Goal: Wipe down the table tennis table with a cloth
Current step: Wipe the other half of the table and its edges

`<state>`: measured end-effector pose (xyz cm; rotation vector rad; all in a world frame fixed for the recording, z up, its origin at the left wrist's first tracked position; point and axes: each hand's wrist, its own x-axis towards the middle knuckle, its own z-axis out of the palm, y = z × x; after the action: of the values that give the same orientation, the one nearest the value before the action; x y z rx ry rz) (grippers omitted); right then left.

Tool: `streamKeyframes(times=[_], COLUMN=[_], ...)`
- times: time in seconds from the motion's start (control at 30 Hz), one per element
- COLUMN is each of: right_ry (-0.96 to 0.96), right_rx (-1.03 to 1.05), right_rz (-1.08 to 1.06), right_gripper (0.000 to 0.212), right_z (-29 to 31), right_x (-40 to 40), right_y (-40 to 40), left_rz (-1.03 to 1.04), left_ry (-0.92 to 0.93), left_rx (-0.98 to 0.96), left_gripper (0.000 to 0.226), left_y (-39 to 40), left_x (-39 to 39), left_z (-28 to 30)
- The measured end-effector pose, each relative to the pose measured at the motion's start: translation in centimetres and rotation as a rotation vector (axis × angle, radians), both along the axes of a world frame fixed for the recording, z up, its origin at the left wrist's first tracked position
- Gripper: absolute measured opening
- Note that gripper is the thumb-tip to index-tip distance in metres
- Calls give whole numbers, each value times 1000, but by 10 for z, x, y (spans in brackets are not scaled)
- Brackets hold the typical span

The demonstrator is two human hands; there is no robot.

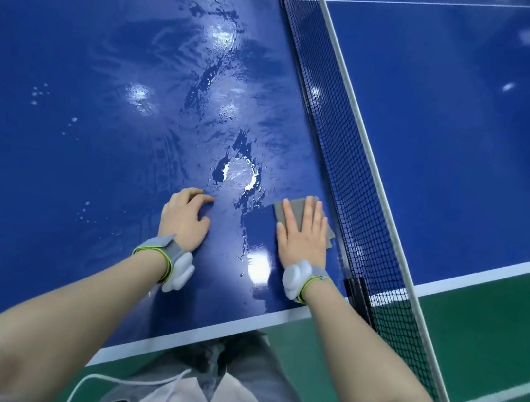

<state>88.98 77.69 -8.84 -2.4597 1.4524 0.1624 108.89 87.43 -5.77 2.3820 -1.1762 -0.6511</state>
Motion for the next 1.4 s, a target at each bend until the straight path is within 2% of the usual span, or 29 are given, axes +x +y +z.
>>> streamKeyframes(times=[0.13,0.2,0.37,0.5,0.57,0.67,0.8,0.9,1.03,1.2,1.27,1.4], right_ry=[33,49,34,-8,-24,-15,10,31,63,31,36,9], right_rx=[7,11,-33,-62,-80,-28,-48,-32,-107,-121,-69,-103], right_rz=[-159,-172,18,194,112,-86,-153,-62,62,268,182,-83], right_gripper=[73,68,63,53,54,66,70,70,57,55,62,70], right_z=[2,5,3,-7,-8,-4,-2,-3,-1,-7,-6,-8], right_x=[14,34,68,51,42,37,46,65,83,67,62,67], right_y=[-5,-1,11,-7,-25,-46,-47,-40,-34,-51,-71,-96], left_rz=[49,103,177,224,234,246,271,294,298,310,295,227], left_ry=[-64,-86,-109,-123,-132,-149,-152,-155,-175,-195,-211,-319], left_rx=[69,89,70,33,20,4,-22,-33,-42,-40,-18,73], left_gripper=[51,57,63,62,60,58,55,53,52,51,53,56], left_y=[-6,-11,-26,-38,-43,-50,-59,-69,-79,-88,-92,-92], left_x=[10,15,27,32,37,45,53,58,63,65,66,66], left_z=[-3,-4,-12,-14,-16,-20,-21,-21,-23,-26,-28,-36])
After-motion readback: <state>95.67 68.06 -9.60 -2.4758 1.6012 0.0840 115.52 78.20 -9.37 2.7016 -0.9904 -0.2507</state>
